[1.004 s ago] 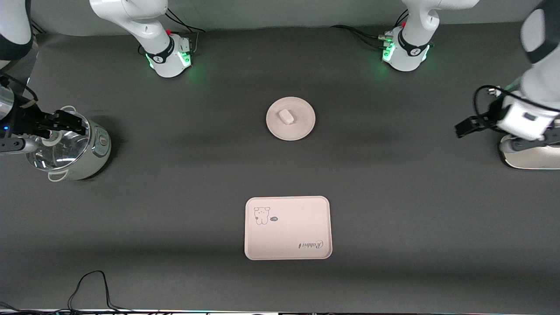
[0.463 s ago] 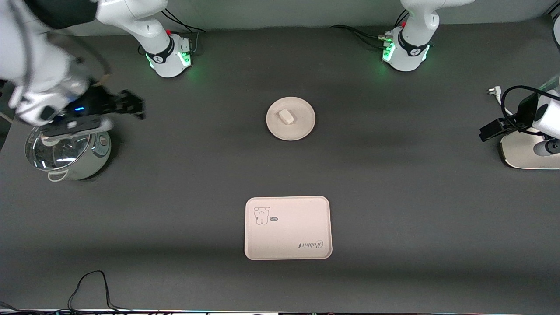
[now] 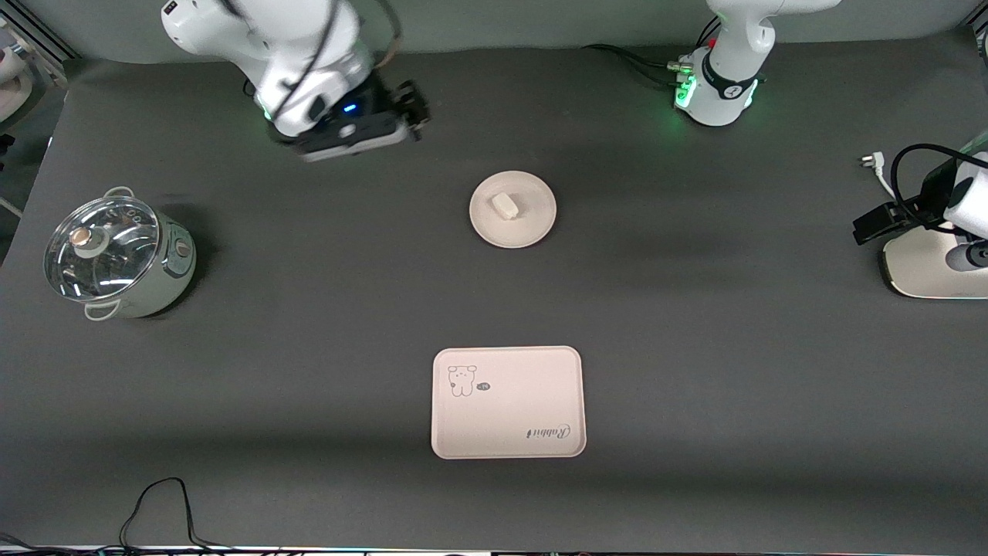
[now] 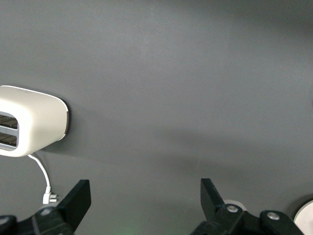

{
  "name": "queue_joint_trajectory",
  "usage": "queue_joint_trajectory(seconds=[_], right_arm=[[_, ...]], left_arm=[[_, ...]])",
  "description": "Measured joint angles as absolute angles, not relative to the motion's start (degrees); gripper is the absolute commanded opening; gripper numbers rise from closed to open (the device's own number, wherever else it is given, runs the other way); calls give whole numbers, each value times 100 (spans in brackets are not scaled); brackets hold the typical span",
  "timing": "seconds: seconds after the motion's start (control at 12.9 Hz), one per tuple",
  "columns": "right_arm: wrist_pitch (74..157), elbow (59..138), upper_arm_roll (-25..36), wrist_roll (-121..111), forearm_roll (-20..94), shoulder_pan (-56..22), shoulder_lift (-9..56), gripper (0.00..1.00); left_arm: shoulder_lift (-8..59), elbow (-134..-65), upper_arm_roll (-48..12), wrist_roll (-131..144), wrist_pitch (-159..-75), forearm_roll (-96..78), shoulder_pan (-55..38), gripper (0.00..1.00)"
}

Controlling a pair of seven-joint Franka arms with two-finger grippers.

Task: Place bun in plate and plate on tray
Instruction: 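Move the right gripper toward the rim of the white plate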

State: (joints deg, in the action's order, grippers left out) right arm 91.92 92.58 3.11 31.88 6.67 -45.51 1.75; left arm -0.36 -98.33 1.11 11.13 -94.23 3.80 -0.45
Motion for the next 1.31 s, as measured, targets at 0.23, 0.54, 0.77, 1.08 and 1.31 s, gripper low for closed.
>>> queue_joint_trajectory(seconds=[0.23,0.54,0.77,1.08,1.31], right_arm=[[9569,9539,308,3468,828,-5041,192,100],[10226,10158,360,3469,926,-5015,125,100],[11359,11112,371,3636,940,-5014,39,100],[13420,12621,359,3797,948,-5073,84,100],[14661,13278,348,4045,953,-5195,455,100]], left_arm=[[3,-9832,124,1112,-9414,377,-63,100],[20,-9820,146,987,-9319,377,-67,100],[25,-9814,174,884,-9176,376,-67,100],[44,-9808,176,868,-9070,376,-67,100],[76,-9715,198,761,-9046,376,-66,100]])
